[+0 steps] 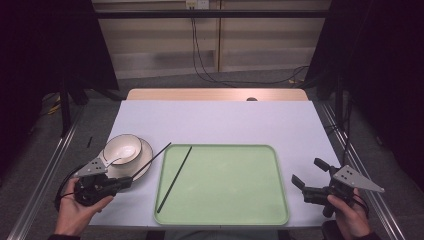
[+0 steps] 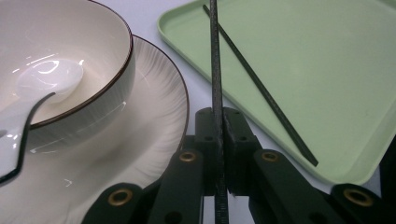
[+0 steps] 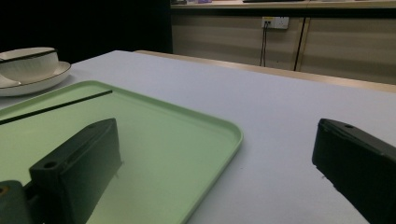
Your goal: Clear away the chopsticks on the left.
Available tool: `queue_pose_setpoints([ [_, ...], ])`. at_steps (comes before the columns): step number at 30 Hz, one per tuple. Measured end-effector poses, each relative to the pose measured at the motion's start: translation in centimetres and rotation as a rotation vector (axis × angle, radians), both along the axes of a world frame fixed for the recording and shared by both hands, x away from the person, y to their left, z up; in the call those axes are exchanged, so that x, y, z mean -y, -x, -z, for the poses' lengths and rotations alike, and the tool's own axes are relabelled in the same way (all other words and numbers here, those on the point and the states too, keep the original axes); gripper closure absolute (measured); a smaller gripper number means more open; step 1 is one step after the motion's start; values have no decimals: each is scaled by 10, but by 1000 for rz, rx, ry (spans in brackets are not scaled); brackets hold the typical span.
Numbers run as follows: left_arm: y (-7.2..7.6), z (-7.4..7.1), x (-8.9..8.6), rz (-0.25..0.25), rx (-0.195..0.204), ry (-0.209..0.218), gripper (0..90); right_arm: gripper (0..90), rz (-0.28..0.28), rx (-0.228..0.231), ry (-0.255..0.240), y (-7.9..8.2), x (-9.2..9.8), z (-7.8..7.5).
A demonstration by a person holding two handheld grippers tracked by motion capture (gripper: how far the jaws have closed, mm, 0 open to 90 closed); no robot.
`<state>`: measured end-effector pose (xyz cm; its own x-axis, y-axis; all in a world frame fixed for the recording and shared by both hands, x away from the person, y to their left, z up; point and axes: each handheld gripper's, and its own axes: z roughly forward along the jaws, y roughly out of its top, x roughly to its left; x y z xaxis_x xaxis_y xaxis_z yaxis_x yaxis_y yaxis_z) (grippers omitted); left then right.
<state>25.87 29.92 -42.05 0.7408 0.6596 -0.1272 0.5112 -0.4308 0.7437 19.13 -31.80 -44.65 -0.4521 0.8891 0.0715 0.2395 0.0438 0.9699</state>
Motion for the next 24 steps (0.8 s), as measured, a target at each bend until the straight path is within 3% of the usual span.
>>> queue_pose_setpoints([
  [6, 3, 7, 6, -56, -49, 31, 857, 6, 2, 0, 1, 0, 0, 0],
  [14, 6, 5, 23, -115, -64, 63, 857, 5, -1, 2, 7, 0, -1, 0],
  [17, 6, 5, 32, -151, -86, 55, 857, 5, -2, 4, 7, 0, 0, 0],
  [19, 7, 6, 39, -192, -88, 13, 857, 6, -3, 3, 7, 0, 0, 0],
  [24, 6, 7, 56, -169, -90, 31, 857, 5, -1, 0, 9, 0, -1, 0],
])
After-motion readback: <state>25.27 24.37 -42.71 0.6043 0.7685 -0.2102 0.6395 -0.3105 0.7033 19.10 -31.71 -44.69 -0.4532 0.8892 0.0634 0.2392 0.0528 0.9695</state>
